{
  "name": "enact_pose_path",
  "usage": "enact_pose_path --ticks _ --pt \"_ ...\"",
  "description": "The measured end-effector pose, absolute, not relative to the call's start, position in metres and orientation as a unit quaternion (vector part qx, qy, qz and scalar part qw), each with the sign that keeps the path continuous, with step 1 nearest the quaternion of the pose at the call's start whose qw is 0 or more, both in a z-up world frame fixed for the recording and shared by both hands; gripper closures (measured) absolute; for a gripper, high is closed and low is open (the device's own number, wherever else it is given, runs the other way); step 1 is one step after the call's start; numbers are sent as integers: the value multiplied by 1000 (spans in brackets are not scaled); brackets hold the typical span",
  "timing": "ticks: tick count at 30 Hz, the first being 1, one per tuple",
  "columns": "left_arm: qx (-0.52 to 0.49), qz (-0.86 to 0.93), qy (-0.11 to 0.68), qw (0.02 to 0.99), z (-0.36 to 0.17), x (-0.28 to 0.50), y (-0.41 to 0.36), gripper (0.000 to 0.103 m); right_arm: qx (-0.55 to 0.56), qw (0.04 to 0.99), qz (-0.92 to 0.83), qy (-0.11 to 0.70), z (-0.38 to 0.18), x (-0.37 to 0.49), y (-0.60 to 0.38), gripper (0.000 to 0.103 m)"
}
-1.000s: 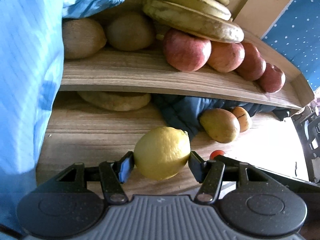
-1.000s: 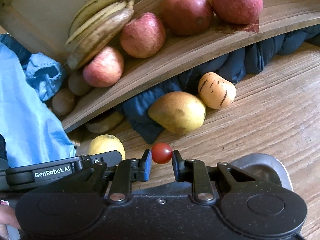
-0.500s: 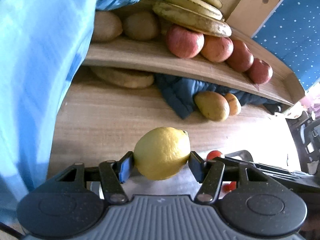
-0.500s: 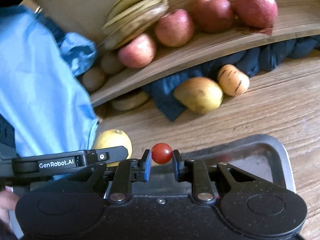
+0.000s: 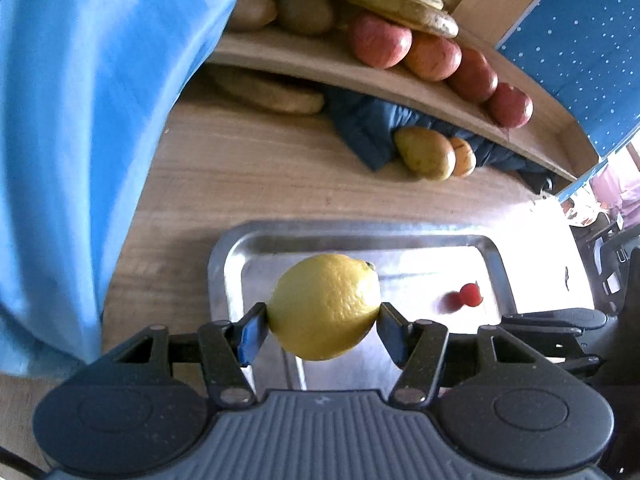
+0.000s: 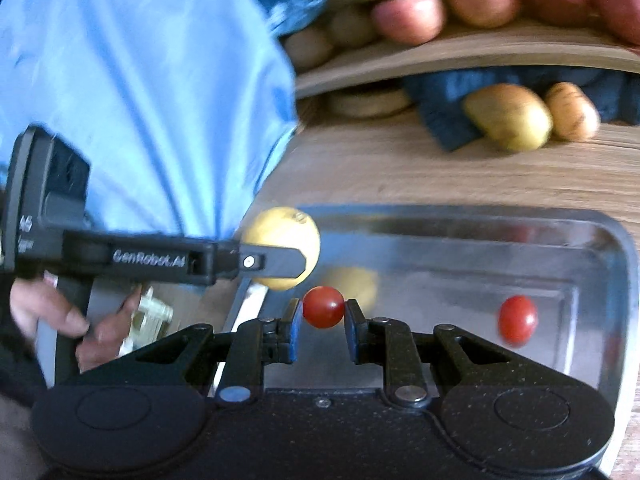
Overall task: Organize fruits
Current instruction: 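Carry the lemon and tomato over the metal tray and lower them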
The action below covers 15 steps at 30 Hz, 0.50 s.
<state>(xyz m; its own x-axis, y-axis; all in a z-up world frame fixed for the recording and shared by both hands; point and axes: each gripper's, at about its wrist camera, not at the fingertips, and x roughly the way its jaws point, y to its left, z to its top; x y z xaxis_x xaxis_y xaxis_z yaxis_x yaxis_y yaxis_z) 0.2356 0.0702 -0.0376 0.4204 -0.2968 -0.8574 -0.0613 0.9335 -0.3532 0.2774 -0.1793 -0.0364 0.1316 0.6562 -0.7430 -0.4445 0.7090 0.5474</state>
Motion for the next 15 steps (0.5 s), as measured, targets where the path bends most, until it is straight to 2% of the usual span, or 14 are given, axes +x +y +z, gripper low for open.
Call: enact_pose_path --ticks 15 --pt "-171 -89 550 813 -33 215 77 40 -26 693 475 542 -37 242 -149 79"
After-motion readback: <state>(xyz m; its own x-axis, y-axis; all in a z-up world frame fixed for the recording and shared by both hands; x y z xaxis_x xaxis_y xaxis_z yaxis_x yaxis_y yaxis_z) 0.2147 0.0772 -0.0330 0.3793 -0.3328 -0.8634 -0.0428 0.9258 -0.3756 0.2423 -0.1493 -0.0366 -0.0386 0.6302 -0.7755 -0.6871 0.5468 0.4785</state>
